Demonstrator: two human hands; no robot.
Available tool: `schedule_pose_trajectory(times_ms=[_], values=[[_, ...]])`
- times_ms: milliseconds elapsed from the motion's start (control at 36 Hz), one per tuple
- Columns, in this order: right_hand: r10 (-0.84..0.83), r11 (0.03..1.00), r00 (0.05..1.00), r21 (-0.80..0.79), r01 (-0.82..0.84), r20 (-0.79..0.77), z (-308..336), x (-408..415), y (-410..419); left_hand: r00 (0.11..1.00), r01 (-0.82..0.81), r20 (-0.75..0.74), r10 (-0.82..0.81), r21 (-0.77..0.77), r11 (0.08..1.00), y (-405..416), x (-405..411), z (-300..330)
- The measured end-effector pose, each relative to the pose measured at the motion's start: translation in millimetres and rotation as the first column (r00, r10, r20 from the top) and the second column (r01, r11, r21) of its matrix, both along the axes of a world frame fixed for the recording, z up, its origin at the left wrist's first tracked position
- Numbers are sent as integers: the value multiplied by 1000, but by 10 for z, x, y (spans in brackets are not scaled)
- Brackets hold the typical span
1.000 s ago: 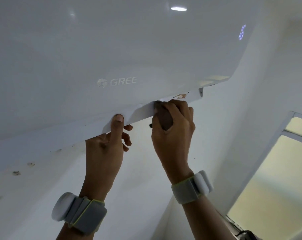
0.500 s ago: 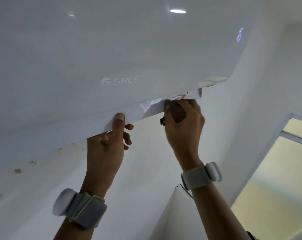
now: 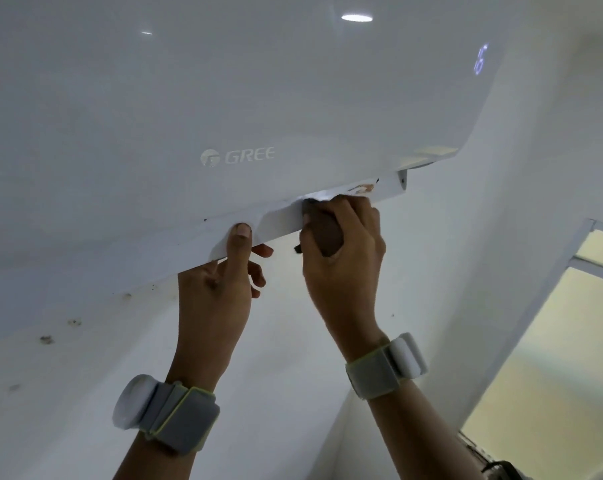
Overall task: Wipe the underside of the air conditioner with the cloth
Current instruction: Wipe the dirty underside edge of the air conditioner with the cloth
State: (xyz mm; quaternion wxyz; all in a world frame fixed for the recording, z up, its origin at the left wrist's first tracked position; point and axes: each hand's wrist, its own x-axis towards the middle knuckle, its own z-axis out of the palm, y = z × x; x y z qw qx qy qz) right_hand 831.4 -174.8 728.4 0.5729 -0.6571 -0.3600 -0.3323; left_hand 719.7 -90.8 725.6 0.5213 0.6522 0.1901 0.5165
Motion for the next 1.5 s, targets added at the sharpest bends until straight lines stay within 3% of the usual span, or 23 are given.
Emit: schedule_pose_trajectory(times_ms=[83,250,444,611,778,917,1056,1222,1417,1500], values=[[37,998,999,-51,-35,37,-62,19,-99,1000,6,2,-6,7,1000,0,-11,14],[-67,997,990,20,70,-128,52,219,-37,1000,31,5,-31,-6,1000,-33,-18,25],[17,999,999,-41,-15,32,-73,-36,-65,999,25,-44,-23,37,999,-5,-12,6],[-30,999,999,26,31,-40,65,62,35,998,24,-63,-21,57,998,2,-3,-4],[36,997,998,-68,-32,56,-23,6,-30,997,21,-73,-16,74,997,33,3,-2],[-69,997,993,40,73,-93,80,198,8,998,37,-48,-33,65,997,22,8,-15],[-40,999,999,-23,41,25,-85,37,0,996,46,-78,-39,85,995,103,68,-38],[-113,992,982,46,121,-153,37,372,-46,997,70,-38,-68,64,995,111,193,-16],[-81,997,996,6,80,48,-148,307,-27,998,25,-55,-20,95,995,167,425,-15],[-112,993,994,41,111,6,-158,463,-44,999,18,-41,-15,80,997,160,525,-12]])
